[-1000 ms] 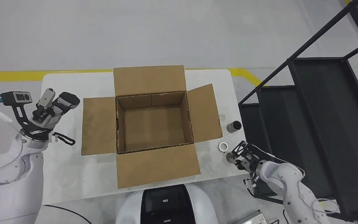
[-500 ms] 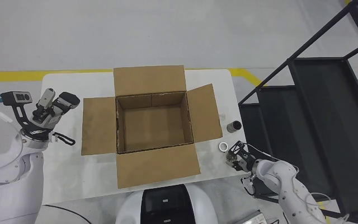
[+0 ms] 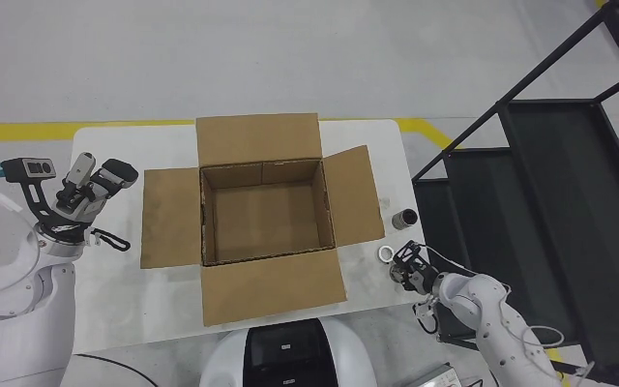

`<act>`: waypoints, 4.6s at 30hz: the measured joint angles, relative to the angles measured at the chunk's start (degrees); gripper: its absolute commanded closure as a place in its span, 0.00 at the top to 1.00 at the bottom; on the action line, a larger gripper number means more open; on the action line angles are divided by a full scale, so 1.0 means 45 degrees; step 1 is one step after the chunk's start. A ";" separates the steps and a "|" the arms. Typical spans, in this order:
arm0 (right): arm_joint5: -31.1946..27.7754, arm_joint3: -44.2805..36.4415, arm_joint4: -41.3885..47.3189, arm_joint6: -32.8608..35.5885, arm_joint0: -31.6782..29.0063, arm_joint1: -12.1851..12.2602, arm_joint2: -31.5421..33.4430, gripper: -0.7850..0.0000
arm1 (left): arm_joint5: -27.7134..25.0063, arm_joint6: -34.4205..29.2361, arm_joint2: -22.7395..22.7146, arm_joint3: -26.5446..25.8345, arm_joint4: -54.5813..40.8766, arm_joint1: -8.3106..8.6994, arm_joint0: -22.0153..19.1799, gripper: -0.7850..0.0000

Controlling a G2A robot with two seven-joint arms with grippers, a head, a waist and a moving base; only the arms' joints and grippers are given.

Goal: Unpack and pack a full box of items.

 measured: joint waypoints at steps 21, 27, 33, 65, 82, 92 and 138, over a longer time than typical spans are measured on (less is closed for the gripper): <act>0.0378 -0.0990 -0.0153 -0.0972 -0.0614 0.0184 0.0966 0.00 | 0.0000 0.0000 0.0000 0.0000 0.0000 0.0000 0.0000 1.00; 0.0243 -0.1811 -0.0067 -0.1125 -0.0847 0.0230 0.1238 0.00 | 0.0000 0.0000 0.0000 0.0000 0.0000 0.0000 0.0000 1.00; -0.0049 -0.2820 0.0427 -0.1272 -0.1123 0.0253 0.1444 0.00 | 0.0000 0.0000 0.0000 0.0000 0.0000 0.0000 0.0000 1.00; -0.1546 -0.9869 0.3511 0.0355 0.0685 0.0388 -0.0252 0.00 | 0.0000 0.0000 0.0000 0.0000 0.0000 0.0000 0.0000 1.00; 0.0451 -0.6135 0.3039 0.1455 0.5809 -0.0252 -0.4993 0.00 | 0.0000 0.0000 0.0000 0.0000 0.0000 0.0000 0.0000 1.00; 0.1135 -0.3383 0.2924 0.2859 0.8105 -0.0795 -0.7185 0.00 | 0.0000 0.0000 0.0000 0.0000 0.0000 0.0000 0.0000 1.00; -0.0661 -1.0301 0.4491 0.1146 -0.0315 0.0111 0.1451 1.00 | 0.0000 0.0000 0.0000 0.0000 0.0000 0.0000 0.0000 1.00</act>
